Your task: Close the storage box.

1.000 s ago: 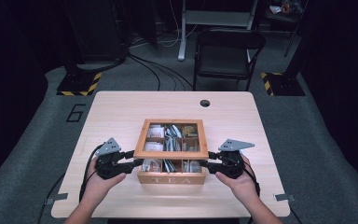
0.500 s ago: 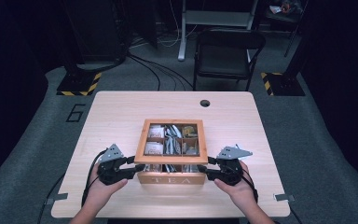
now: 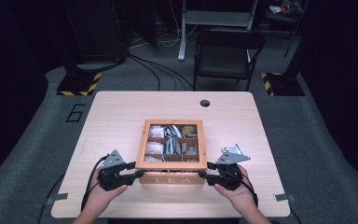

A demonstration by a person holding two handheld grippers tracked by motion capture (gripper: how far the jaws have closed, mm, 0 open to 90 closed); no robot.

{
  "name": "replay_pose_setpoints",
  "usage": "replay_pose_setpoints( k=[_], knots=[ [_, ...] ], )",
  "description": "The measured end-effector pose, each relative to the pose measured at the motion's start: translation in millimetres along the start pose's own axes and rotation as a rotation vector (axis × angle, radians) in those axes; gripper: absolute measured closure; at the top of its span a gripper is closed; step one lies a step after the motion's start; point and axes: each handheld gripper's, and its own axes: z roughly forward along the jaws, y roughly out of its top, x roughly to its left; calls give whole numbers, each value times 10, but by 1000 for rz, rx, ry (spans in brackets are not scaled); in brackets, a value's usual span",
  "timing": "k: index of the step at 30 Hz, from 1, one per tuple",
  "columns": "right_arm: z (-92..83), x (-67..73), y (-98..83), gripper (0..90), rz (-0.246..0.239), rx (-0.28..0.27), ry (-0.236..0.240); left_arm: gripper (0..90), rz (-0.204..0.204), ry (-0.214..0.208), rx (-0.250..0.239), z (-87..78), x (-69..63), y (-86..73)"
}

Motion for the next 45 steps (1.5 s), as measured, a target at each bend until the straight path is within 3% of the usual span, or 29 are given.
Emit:
replay_pose_setpoints(
  k=[11,15,18,24,28,37,38,45],
  knots=[
    [-2,2,-90,531,0,21,5,545,-21,-8,23,-29,-20,-92],
    [-25,2,-129,530,8,35,1,546,-26,-10,-10,-99,-7,-95],
    [-72,-12,-128,532,22,-9,26,544,-32,-12,-3,-121,2,-90],
    [-147,-48,-90,508,17,-43,10,524,-57,17,-32,-186,82,-87],
    [-163,-127,-92,485,40,-41,-14,488,-99,50,-51,-208,150,-86],
    [-195,-360,-145,453,63,-54,-117,439,-99,128,-42,-208,347,-157],
    [-188,-423,-174,445,65,-48,-146,439,-100,136,-38,-203,373,-171],
    [-151,-574,-265,438,89,-26,-185,436,-123,169,-24,-176,526,-260]
  ],
)
